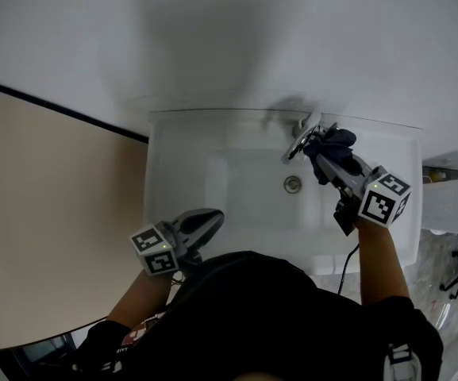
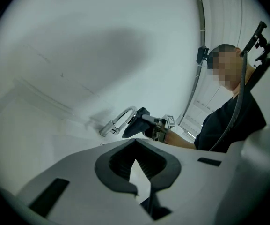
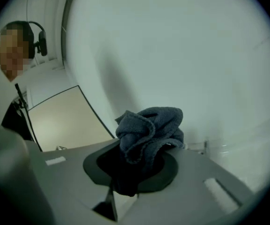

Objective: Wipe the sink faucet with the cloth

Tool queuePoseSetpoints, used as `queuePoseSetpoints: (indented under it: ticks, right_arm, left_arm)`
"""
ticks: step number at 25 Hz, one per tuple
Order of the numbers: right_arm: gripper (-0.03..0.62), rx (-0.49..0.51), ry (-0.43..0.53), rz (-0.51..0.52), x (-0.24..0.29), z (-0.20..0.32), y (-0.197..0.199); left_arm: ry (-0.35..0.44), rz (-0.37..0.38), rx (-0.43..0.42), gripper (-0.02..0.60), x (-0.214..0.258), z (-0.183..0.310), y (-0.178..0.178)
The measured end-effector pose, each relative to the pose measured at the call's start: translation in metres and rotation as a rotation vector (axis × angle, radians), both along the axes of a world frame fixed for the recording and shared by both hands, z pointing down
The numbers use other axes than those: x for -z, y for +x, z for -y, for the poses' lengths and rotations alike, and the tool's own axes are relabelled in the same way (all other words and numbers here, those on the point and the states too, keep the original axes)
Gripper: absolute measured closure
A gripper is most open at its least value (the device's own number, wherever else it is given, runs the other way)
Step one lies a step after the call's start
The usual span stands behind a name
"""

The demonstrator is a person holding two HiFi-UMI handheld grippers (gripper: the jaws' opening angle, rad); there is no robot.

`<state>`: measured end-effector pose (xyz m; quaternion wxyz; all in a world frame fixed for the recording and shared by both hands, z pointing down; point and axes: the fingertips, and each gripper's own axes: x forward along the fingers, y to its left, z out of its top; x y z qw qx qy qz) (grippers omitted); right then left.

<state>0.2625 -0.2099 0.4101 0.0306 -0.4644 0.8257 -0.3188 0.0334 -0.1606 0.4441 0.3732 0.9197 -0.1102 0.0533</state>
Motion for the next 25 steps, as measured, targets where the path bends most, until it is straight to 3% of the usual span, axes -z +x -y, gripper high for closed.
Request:
queuePoseSetpoints:
  ticks: [3, 6, 11, 18, 21, 23, 25]
  right_arm:
    - [0.528, 0.110, 0.031, 0.044, 0.036, 0.003, -0.045]
    - [0.528, 0.178, 0.013, 0.192, 0.053, 0.010, -0.095]
    - [0.530, 0.033, -0.141, 0.222, 0.018, 0.042, -0.101]
    - [0.531, -0.088, -0.159, 0.094, 0.012, 0.041, -0.078]
    - [0.533, -0.083, -0.195, 0.016, 0.014, 0.029, -0.050]
    - [0.531, -0.077, -0.247, -0.091, 0.008, 0.021, -0.034]
    - [0.531, -0.043, -0.258, -0.278, 0.002, 0.017, -0.034]
  left_arm:
    - [0.013, -0.025, -0.001, 0.583, 0.004, 0.008, 0.002]
    - [0.022, -0.054, -0.015, 0.583, 0.007, 0.009, 0.002]
    - [0.029, -0.094, -0.018, 0.583, 0.011, 0.005, -0.001]
    - [0.017, -0.108, 0.017, 0.583, -0.001, 0.013, -0.031]
    - [0.005, -0.145, 0.023, 0.583, -0.004, 0.008, -0.030]
    - [-0.003, -0.163, 0.024, 0.583, -0.003, 0.006, -0.027]
    - [-0.006, -0.185, 0.024, 0.583, -0.001, 0.007, -0.029]
